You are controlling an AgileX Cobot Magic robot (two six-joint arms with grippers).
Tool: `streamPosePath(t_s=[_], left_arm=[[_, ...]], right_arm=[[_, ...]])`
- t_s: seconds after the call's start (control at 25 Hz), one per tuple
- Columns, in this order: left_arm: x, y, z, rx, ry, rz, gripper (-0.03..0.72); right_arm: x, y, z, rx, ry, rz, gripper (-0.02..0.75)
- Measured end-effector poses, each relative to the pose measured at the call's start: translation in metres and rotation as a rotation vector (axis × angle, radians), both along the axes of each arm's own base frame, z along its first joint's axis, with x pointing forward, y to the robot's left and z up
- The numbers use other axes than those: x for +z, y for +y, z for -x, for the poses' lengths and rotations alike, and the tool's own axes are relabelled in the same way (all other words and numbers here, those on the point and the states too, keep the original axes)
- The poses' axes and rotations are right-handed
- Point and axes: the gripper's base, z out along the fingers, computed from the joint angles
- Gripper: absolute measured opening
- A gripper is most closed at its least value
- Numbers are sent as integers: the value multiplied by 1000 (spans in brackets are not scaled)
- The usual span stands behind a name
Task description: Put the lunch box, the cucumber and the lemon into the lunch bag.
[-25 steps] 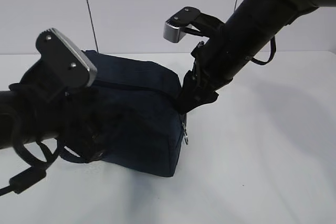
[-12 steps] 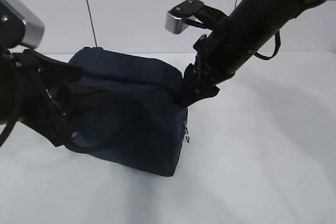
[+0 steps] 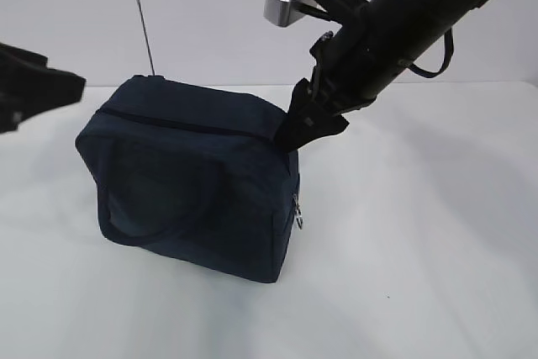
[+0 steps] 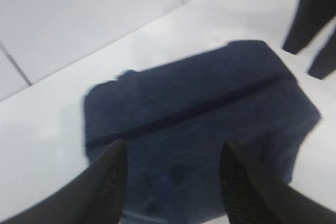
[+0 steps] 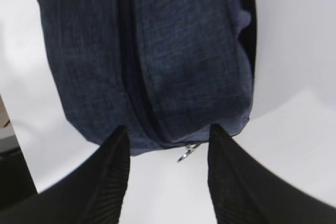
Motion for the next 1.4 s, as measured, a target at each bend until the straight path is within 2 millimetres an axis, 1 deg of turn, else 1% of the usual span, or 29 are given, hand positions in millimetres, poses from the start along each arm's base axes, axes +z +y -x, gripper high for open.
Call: streamPosePath(t_s=[0.16,0.28,0.44,0.52,0.64,0.76,0.88,0.96,1.04,1.24,1.36,1.4], left_arm=[[22,30,-13,22,41,16,412],[32,42,-22,-6,76,8,411],[43,42,-31,-78,108,6,406],[46,40,-32,-111,119,1,400],[45,39,-31,-157,144,-25,396],[43,40,-30,-166,154,-55,394],[43,40,-30,-163,152,-60,394],[43,40,-30,-164,152,-60,394],[43,40,-30,-164,152,-60,394],[43,40,-30,-164,150,-58,391],[43,40,-30,-164,150,-57,390],[43,40,-30,-164,150,-56,390]], right_arm=[[3,-3,-4,-45,-29,32,373],[0,-11,-8,-83,-51,125,374],[0,-28,-18,-203,-108,218,374],[3,-38,-23,-253,-137,245,373],[13,-54,-24,-308,-179,287,373],[25,-70,-23,-365,-229,341,374],[40,-83,-20,-465,-291,394,373],[55,-90,-14,-560,-323,383,374],[71,-94,-6,-618,-357,355,373],[117,-103,27,-710,-440,231,373],[130,-106,51,-728,-455,138,373],[130,-107,61,-729,-457,105,373]])
